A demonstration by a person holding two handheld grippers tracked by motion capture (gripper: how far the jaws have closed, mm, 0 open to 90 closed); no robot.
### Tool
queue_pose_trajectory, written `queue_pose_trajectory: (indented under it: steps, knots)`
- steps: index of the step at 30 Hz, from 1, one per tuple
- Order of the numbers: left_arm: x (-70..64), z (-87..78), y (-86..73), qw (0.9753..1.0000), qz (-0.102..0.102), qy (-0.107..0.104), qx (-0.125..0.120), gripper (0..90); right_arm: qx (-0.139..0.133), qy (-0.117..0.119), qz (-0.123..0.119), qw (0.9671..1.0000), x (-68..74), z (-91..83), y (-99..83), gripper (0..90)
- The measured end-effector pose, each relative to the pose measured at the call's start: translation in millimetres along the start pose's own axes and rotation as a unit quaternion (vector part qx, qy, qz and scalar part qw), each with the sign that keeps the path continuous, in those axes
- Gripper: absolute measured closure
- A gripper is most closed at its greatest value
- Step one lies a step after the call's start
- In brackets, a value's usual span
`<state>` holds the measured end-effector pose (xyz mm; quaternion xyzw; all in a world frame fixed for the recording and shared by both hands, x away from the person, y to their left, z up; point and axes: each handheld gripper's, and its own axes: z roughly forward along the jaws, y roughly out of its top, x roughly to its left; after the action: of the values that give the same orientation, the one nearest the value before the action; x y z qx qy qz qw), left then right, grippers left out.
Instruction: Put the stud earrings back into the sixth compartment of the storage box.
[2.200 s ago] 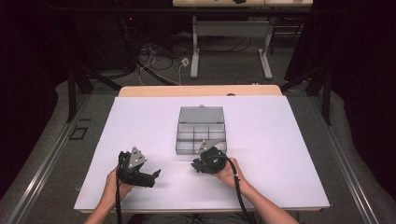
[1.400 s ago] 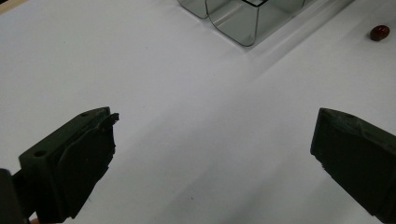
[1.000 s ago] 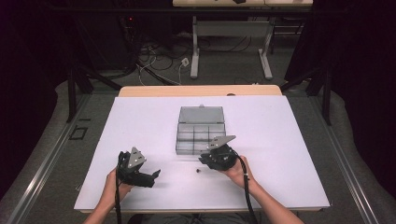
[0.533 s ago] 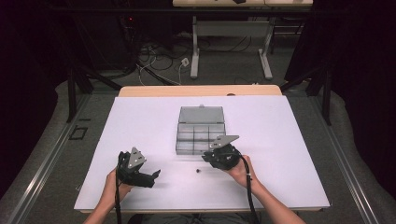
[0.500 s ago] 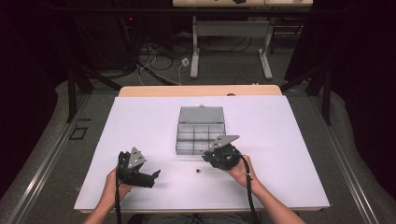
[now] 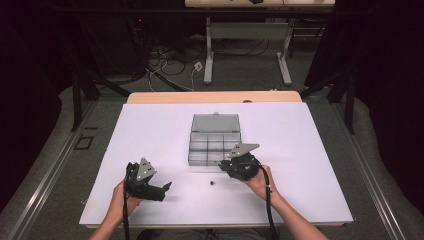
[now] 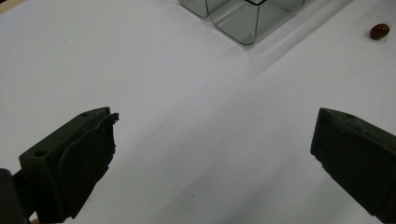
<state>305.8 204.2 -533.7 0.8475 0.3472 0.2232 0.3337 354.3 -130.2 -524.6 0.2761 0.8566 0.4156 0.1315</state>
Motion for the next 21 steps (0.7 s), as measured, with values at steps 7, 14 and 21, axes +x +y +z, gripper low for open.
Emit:
queue_pose_trajectory:
  steps: [7, 14, 21]
  knots:
    - [0.2, 0.1, -0.2, 1.0, -0.001, -0.001, 0.0, 0.0, -0.004, -0.007, 0.003, 1.0, -2.1, -2.9, 0.5, 80.1]
    - [0.1, -0.1, 0.0, 1.0, 0.0, 0.0, 0.0, 0.0, -0.009, -0.011, 0.005, 0.9999, -4.2, -5.5, 0.8, 80.1]
    - [-0.2, -0.2, 0.0, 1.0, -0.001, 0.0, -0.001, 0.0, -0.015, -0.018, 0.009, 0.9997, -6.3, -8.4, 1.3, 80.1]
